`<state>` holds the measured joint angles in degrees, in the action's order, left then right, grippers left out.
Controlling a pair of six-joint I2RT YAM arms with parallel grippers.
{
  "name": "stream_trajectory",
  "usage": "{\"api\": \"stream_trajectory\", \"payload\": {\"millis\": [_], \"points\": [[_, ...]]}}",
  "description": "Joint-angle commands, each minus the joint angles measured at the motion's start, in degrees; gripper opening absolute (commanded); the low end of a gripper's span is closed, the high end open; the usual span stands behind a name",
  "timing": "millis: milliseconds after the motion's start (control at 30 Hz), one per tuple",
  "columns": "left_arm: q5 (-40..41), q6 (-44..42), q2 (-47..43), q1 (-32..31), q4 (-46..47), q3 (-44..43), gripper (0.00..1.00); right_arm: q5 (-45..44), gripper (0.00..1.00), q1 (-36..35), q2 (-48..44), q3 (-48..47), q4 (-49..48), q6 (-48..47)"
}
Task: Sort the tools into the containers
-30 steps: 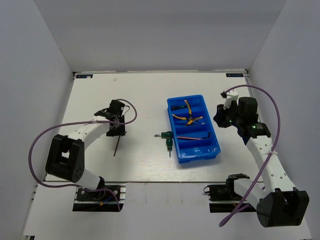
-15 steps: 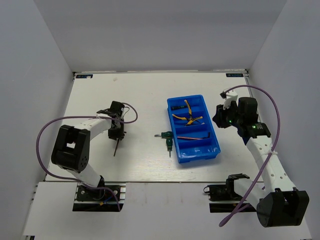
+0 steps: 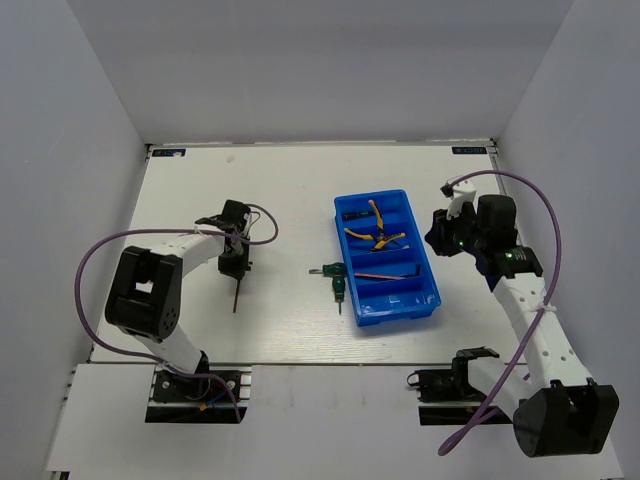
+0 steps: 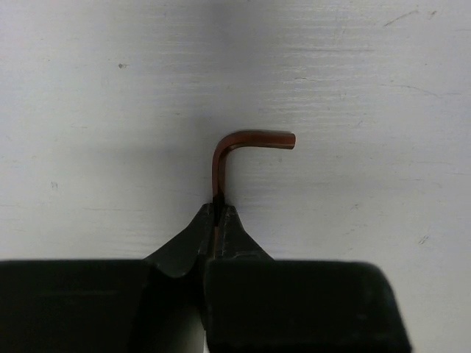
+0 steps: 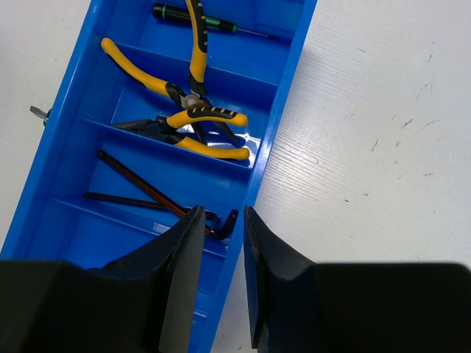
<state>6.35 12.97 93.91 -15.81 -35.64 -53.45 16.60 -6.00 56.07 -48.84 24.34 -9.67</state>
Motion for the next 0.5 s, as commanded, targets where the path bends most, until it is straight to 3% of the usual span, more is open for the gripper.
{"api": "stream_trajectory", "payload": {"millis": [0, 200, 300, 367, 400, 467], "points": [[0.1, -0.5, -0.3, -0.3, 0.2, 0.3, 0.0, 0.8, 0.34, 0.3, -1.5, -0.4, 0.4, -0.3], [-8.9, -1.0, -12.7, -2.3, -0.3, -3.5, 0.0, 1.9, 0.54, 0.2, -1.1, -0.5, 0.3, -0.4], [-17.3, -2.1, -15.6, -4.9, 2.8, -7.7, 0.0, 2.5, 0.52, 0.1, -0.7, -0.6, 0.5, -0.7], [-24.8, -2.1, -15.6, -6.4, 5.8, -10.3, 0.0, 2.4, 0.05, 0.1, -1.1, -0.6, 0.5, -0.8], [-27.2, -2.1, -14.7, -7.4, 7.1, -13.1, 0.0, 1.6, 0.0, 0.1, -1.1, -0.6, 0.4, -0.7], [-33.5, -2.6, -11.7, -11.0, 11.7, -16.9, 0.0, 1.1, 0.0, 0.1, -2.3, 0.1, -1.0, -0.7]]}}
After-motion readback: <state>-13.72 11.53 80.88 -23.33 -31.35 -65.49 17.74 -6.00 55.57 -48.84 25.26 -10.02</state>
